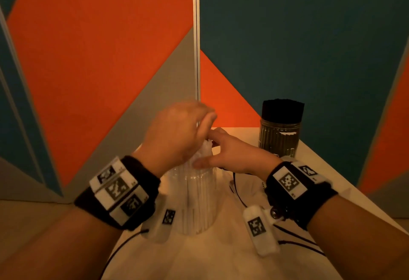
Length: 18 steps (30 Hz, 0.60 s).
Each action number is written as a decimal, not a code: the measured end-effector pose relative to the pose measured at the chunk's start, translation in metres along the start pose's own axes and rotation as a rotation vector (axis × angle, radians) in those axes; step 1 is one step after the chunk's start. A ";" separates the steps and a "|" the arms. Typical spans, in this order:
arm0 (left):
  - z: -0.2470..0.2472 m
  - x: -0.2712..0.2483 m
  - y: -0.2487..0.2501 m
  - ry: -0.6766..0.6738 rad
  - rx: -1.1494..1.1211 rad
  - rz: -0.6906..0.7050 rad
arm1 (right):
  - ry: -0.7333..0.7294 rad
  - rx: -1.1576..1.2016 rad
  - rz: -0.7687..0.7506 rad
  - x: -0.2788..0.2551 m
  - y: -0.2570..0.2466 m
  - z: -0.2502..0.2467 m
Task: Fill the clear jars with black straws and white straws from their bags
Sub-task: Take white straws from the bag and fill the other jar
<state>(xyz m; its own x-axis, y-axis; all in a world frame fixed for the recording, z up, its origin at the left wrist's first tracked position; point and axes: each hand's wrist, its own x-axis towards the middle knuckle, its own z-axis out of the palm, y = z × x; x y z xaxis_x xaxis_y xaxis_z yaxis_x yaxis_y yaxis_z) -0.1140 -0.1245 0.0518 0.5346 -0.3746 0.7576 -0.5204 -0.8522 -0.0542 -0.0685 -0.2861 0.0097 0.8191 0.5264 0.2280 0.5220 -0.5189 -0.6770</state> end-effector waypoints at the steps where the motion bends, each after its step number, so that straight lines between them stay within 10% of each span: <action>1: 0.011 -0.015 0.001 -0.011 0.011 0.016 | 0.003 0.015 -0.007 0.001 0.001 0.000; 12: 0.041 -0.063 -0.023 0.039 0.052 0.201 | 0.019 0.067 -0.037 -0.001 0.004 -0.001; 18: 0.049 -0.073 -0.042 -0.013 -0.422 -0.240 | -0.011 0.018 -0.042 -0.003 0.003 -0.007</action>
<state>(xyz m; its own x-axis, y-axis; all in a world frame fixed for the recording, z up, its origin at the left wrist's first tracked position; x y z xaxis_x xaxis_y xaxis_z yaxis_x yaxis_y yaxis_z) -0.0990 -0.0795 -0.0333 0.6793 -0.1923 0.7082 -0.6046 -0.6936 0.3916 -0.0676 -0.2937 0.0120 0.7938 0.5551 0.2484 0.5512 -0.4842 -0.6795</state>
